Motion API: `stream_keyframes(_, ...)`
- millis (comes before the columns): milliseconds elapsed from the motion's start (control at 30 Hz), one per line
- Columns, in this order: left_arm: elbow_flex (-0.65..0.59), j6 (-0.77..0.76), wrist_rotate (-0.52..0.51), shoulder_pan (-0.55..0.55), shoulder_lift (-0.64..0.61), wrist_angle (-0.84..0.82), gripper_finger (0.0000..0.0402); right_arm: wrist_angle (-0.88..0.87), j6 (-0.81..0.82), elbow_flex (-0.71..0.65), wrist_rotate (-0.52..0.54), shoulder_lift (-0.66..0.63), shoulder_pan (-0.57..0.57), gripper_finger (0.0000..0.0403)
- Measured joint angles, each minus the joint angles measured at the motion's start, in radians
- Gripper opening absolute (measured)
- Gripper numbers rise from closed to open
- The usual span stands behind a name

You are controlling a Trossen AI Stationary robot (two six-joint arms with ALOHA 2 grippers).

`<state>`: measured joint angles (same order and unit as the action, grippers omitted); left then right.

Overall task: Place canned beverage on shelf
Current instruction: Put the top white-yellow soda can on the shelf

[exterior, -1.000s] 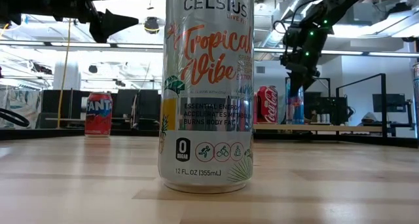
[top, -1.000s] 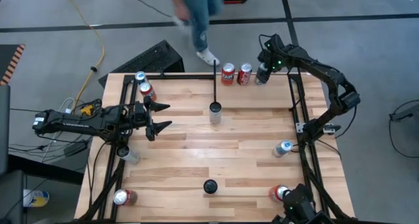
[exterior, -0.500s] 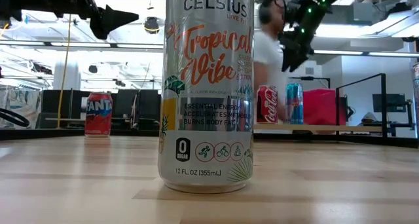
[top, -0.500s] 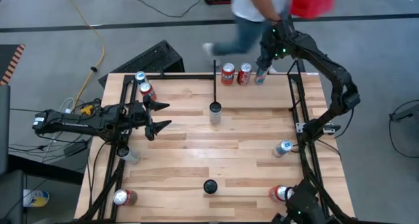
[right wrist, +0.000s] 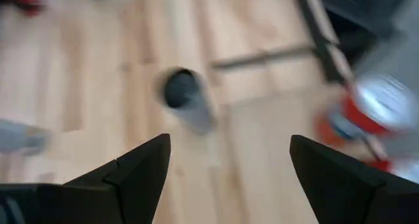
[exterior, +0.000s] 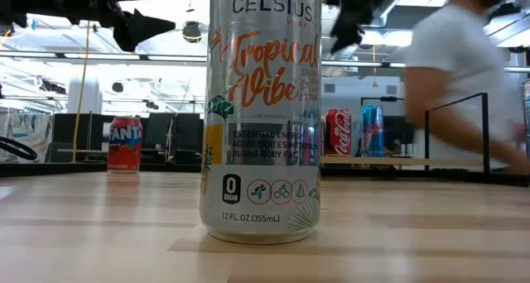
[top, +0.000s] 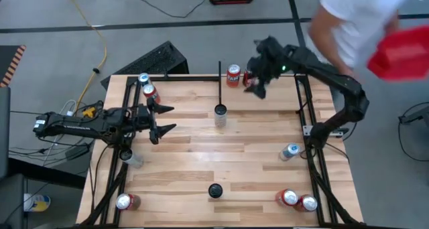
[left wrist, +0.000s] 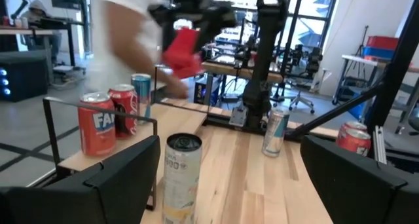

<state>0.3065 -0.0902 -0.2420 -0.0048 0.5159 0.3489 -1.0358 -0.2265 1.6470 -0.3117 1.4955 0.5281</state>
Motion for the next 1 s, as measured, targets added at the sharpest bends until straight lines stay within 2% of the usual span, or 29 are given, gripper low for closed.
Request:
stream_keyframes(133, 0.000, 0.000, 0.000, 0.000, 0.000, -0.030, 0.0355, 0.153, 0.045, -0.060, 0.058, -0.010, -0.165, 0.0340)
stream_keyframes(233, 0.000, 0.011, 0.000, 0.000, 0.001, -0.047, 0.0355, 0.292, 0.067, -0.145, 0.198, -0.006, -0.251, 0.0340)
stream_keyframes(333, 0.000, 0.016, 0.001, 0.000, 0.001, -0.066, 0.0355, 0.483, 0.122, -0.256, 0.290, -0.007, -0.299, 0.0340)
stream_keyframes(467, 0.000, 0.018, 0.029, 0.000, 0.001, -0.084, 0.0355, 0.736, 0.273, -0.412, 0.396, -0.007, -0.334, 0.0340)
stream_keyframes(600, 0.000, 0.026, 0.047, 0.000, 0.001, -0.097, 0.0355, 0.834, 0.322, -0.508, 0.586, -0.003, -0.382, 0.0340)
stream_keyframes(700, 0.000, 0.027, 0.047, 0.000, 0.001, -0.113, 0.0355, 0.848, 0.360, -0.528, 0.614, -0.002, -0.407, 0.0340)
stream_keyframes(800, 0.000, 0.036, 0.047, 0.000, 0.001, -0.116, 0.0355, 0.945, 0.386, -0.562, 0.625, 0.009, -0.433, 0.0340)
stream_keyframes(1000, 0.000, 0.042, 0.046, 0.000, 0.001, -0.115, 0.0355, 1.096, 0.417, -0.645, 0.731, 0.021, -0.455, 0.0340)
